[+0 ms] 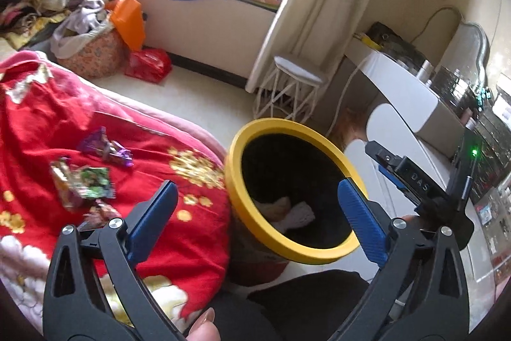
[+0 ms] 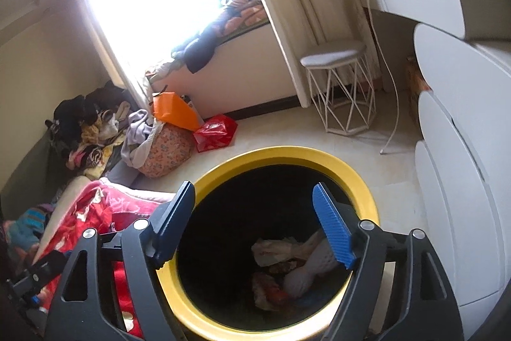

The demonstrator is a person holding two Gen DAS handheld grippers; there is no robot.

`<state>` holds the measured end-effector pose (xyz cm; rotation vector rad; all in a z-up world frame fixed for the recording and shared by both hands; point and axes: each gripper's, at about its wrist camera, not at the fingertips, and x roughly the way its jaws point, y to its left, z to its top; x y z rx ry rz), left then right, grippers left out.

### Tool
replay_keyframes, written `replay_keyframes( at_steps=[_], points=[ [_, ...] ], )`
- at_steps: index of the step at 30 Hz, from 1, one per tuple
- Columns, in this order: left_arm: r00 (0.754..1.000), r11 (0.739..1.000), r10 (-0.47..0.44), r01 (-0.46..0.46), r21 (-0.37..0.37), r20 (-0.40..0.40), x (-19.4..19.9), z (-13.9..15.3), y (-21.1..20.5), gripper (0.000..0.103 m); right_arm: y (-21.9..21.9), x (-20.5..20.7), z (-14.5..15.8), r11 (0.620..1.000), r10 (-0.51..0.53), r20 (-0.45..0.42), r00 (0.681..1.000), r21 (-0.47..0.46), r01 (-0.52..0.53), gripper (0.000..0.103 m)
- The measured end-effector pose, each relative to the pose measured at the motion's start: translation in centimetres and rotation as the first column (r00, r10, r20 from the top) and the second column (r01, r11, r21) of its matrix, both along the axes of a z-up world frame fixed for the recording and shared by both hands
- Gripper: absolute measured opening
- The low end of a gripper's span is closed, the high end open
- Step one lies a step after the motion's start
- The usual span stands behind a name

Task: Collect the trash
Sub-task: 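Open both tools over the bin to drop the yellow bag and red can, then move both open tools back over the wrappers on the bedspread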

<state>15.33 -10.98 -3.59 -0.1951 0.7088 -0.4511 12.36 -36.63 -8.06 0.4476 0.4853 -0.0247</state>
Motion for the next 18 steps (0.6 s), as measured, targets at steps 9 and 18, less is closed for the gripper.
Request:
replay_keyframes(
  at_steps=[9, 18],
  points=[
    [0.996, 0.997, 0.077, -0.077, 0.013, 0.052, -1.0, 1.3, 3.1, 0.092, 3.2, 0.1, 1.2, 0.996, 0.079, 0.033, 0.996, -0.04, -0.077, 0.077],
    [0.986, 0.989, 0.148, -0.149, 0.007, 0.077, -1.4, 2.0, 6.4, 0.092, 7.3, 0.1, 1.9, 0.982, 0.178, 0.044, 0.983, -0.066, -0.175, 0.078]
  ],
)
